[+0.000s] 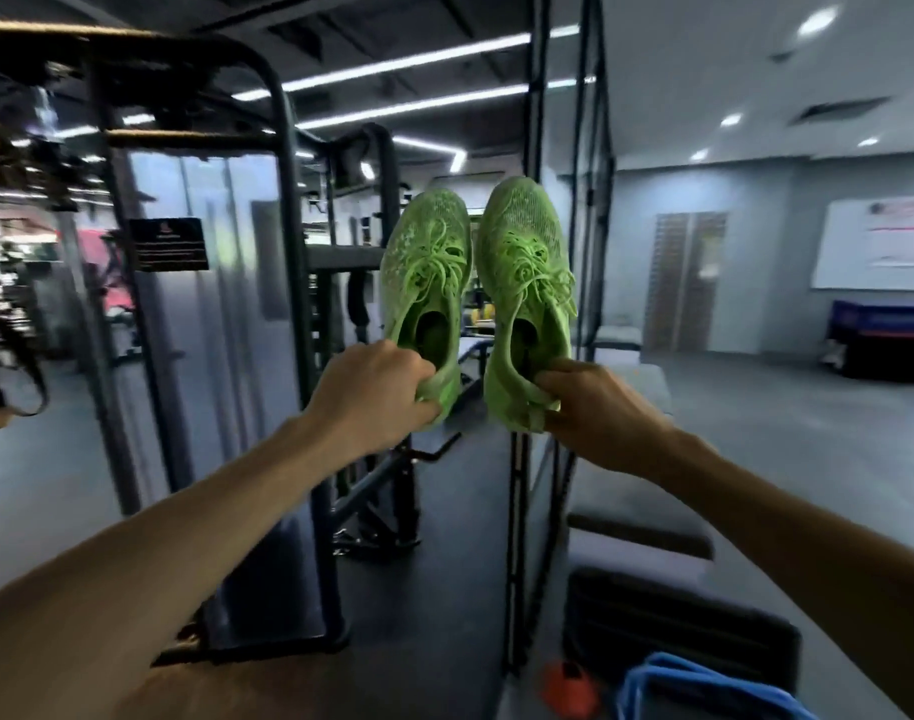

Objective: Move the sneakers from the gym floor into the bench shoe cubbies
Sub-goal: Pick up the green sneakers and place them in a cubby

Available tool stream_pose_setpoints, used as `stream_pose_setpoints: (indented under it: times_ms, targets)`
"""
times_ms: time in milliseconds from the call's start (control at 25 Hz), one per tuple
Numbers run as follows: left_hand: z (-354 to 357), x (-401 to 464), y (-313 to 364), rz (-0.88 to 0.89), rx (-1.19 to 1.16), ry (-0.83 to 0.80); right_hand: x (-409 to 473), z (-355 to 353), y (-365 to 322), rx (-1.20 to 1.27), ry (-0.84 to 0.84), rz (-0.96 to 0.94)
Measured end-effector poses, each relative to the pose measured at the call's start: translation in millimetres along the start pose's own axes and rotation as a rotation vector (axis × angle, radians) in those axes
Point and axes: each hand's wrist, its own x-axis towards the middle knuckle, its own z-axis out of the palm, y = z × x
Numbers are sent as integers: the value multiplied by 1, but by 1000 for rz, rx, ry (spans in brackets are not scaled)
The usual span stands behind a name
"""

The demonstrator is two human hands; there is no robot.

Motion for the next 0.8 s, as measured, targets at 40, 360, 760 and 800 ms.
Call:
stream_pose_setpoints:
  times_ms: [40,360,760,800]
  targets:
    - [7,15,25,45,-24,13,-20,-17,19,-25,8,40]
    - [60,125,264,273,-259,22,-187,-166,176,-271,21,307]
    - [99,242,543,457,-438,67,-359,-320,340,-426,48,527]
    - [104,255,566,475,-450,78,-372,-329,356,-439,53,554]
